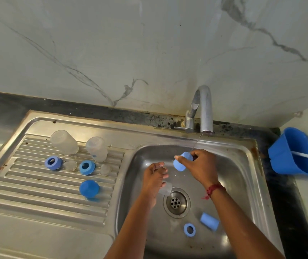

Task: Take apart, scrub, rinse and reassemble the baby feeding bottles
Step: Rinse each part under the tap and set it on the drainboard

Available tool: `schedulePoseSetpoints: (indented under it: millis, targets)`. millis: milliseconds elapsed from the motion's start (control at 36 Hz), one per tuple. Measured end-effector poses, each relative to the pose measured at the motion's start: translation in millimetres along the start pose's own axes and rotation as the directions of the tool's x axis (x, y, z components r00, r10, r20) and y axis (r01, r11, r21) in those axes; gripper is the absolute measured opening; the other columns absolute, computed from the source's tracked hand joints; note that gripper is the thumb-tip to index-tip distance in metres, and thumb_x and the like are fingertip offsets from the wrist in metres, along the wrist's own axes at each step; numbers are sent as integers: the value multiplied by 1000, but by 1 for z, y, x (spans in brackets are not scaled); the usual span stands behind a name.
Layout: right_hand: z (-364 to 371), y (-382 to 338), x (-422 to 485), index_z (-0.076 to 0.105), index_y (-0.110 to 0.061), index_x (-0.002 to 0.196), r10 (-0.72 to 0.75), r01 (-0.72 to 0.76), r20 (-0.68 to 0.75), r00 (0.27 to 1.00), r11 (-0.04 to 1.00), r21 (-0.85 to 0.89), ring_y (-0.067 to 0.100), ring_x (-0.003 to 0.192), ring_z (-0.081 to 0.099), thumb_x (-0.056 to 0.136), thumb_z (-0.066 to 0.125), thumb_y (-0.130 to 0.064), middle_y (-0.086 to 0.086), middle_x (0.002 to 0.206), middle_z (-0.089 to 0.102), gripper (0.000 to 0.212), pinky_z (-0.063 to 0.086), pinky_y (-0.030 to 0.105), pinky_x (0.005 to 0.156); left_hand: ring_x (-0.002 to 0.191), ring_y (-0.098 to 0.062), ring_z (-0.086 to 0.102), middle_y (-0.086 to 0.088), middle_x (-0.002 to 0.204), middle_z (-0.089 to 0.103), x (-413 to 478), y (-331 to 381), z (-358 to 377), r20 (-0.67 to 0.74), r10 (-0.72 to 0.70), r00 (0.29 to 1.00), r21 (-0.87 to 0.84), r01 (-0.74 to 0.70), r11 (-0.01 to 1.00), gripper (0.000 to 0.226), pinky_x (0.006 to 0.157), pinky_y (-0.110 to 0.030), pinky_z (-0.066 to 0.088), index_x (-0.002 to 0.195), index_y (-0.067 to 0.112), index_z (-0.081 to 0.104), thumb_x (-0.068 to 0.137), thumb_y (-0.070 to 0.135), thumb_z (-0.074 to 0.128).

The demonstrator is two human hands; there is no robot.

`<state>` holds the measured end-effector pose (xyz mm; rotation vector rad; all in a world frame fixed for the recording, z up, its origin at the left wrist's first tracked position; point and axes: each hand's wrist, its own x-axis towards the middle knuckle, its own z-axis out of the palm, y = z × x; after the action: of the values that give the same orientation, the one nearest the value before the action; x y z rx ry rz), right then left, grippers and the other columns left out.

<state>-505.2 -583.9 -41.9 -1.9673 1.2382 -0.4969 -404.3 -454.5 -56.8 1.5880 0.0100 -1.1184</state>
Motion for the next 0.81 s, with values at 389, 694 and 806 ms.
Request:
schedulePoseSetpoints:
  millis: [389, 694, 806]
  targets:
    - [-15, 3, -3, 69, -16, 95, 205, -243, 131, 970, 807, 538, 20, 75, 68, 81, 78, -9, 11, 96, 72, 19, 60, 31, 71, 95, -17, 67, -7, 113, 70, -5, 4, 0, 17, 4, 1000, -10, -4, 1000, 19, 80, -32, 48, 114, 19, 63, 96, 17, 58]
    - [-4, 25, -25, 58, -28, 122, 154, -263, 246, 957, 818, 511, 8, 105, 62, 76, 77, 8, -7, 120, 64, 61, 53, 24, 85, 91, -14, 65, -5, 110, 71, -12, 12, 16, 100, 16, 995, -22, -14, 1000, 25, 79, -32, 46, 120, 18, 62, 95, 17, 60]
    - [0, 18, -26, 59, -36, 107, 110, -175, 167, 980, 877, 447, 11, 104, 61, 77, 74, 10, -6, 115, 66, 57, 50, 14, 81, 95, -15, 66, -7, 114, 71, -13, 12, 16, 103, 30, 994, -12, -29, 1000, 23, 79, -30, 48, 119, 18, 62, 96, 17, 60]
